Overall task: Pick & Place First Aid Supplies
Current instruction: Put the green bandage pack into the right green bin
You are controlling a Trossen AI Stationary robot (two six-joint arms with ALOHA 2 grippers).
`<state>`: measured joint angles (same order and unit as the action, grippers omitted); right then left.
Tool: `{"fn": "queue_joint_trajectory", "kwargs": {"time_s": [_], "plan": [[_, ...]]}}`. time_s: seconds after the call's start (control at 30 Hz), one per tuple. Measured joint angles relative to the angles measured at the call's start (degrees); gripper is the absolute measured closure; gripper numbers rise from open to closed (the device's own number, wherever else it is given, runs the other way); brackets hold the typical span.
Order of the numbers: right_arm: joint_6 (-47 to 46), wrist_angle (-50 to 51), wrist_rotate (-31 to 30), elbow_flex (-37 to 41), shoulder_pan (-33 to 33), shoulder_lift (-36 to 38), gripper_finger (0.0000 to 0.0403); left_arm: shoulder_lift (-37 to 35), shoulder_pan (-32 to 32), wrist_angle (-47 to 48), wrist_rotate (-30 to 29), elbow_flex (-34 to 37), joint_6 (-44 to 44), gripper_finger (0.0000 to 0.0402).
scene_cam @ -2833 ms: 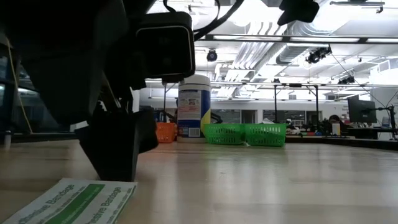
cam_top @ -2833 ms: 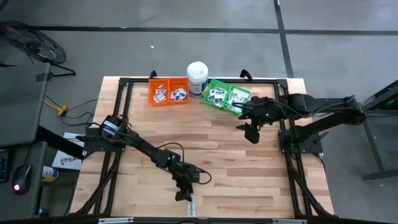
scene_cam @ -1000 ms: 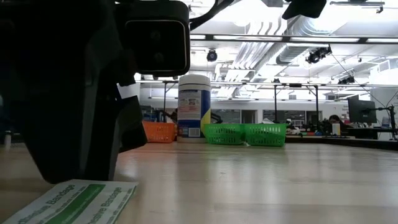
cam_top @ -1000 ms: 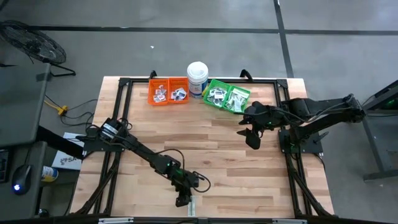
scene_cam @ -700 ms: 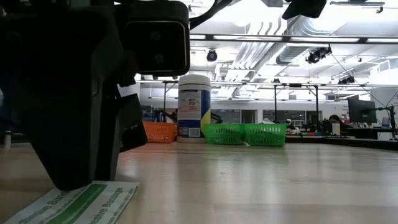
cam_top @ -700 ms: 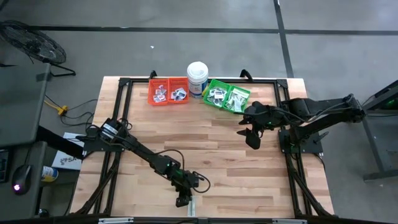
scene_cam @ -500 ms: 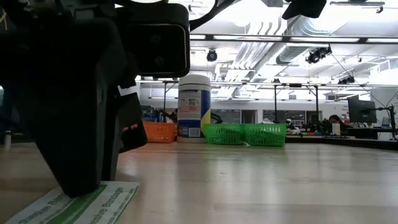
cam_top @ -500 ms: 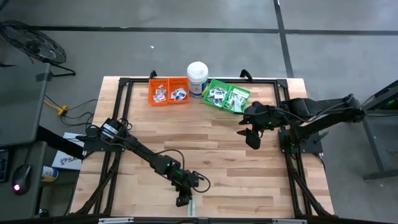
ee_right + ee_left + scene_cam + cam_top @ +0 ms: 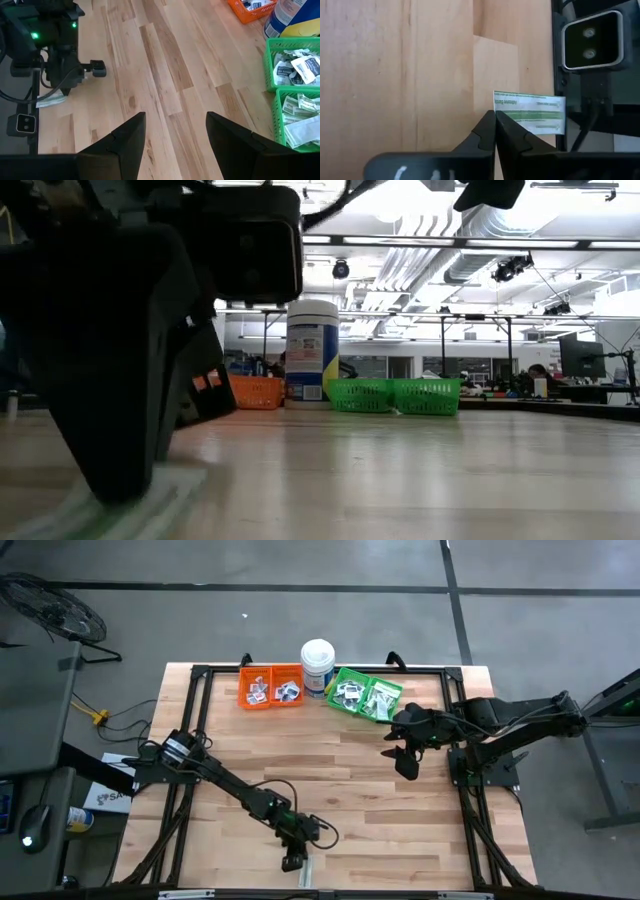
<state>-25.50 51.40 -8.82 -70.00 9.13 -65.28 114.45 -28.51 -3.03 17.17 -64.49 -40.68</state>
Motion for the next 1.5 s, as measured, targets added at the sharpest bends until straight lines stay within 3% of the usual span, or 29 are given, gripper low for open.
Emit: {"fn": "queue_joint_trajectory", "kwargs": {"time_s": [0.17,0.3,0.73,0.87,1.17,1.5], "plan": [[0.2,0.37,0.18,0.0,0.0,0.0,0.0201,-3.14,0.44,0.03,-1.42,0.02,1.55,0.0401],[0.53,0.35,-0.83,-0.01,0.0,0.0,0.0201,-7.01,1.6,0.38,-6.2,0.02,4.21,0.0401],[3.23,-2.83,-2.2,-0.01,0.0,0.0,0.0201,-23.11,7.75,2.12,-32.18,-0.04,22.22,0.0401],[5.27,-6.93,-2.2,0.0,0.0,0.0,0.0201,-26.44,9.56,-1.89,-38.45,-0.02,27.75,0.0401],[14.11,-17.22,-2.31,0.0,0.0,0.0,0.0201,-27.56,13.71,-18.42,-42.25,-0.07,39.42,0.0401],[16.13,-18.33,-1.75,-0.01,0.0,0.0,0.0201,-27.47,16.94,-22.7,-42.93,-0.04,42.34,0.0401]]}}
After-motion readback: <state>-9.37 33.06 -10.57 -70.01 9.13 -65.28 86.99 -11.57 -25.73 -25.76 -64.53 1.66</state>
